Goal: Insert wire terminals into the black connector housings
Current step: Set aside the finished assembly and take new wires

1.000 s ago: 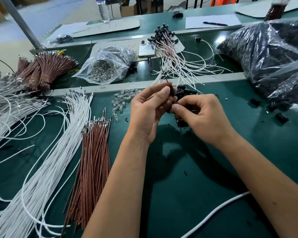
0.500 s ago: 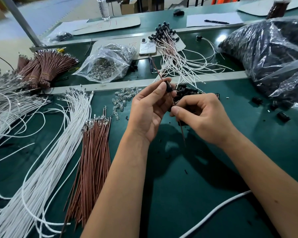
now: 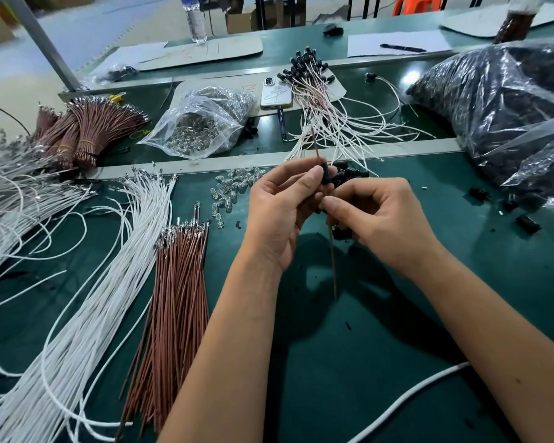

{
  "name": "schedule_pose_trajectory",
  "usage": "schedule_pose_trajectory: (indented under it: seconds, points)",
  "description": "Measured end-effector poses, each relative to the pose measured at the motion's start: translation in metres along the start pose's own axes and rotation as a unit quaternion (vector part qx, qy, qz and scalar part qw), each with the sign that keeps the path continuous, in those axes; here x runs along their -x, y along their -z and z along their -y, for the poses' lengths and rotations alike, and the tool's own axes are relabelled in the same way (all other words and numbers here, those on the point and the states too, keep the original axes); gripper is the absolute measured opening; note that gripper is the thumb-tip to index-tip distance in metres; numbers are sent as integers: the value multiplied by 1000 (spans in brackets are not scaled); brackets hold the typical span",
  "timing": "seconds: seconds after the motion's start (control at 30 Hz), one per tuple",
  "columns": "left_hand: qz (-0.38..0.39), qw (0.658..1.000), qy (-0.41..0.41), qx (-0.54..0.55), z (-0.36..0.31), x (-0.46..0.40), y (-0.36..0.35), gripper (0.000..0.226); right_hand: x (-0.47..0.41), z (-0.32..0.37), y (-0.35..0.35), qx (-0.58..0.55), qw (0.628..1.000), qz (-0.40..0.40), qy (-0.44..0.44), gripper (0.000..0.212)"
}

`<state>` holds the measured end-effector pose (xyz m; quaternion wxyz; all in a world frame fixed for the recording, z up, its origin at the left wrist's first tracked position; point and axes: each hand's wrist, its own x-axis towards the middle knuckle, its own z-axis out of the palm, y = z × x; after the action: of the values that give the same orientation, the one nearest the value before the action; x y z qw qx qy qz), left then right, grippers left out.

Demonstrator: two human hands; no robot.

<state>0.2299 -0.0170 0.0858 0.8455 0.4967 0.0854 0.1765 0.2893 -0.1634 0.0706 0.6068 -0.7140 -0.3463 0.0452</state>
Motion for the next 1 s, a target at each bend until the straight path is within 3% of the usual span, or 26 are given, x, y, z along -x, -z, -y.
schedule_pose_trajectory:
  seconds: [0.5,0.87,1.0]
  points:
    - [-1,998,-20,-62,4,1,-1,16,1,5,3,14,1000,13,-23,14]
    - [-42,998,-50,-20,-3,1,-1,14,0,8,10,62,990,122,-18,18]
    - [-25,999,-45,-10,-2,2,-2,15,1,8,5,15,998,61,-19,14]
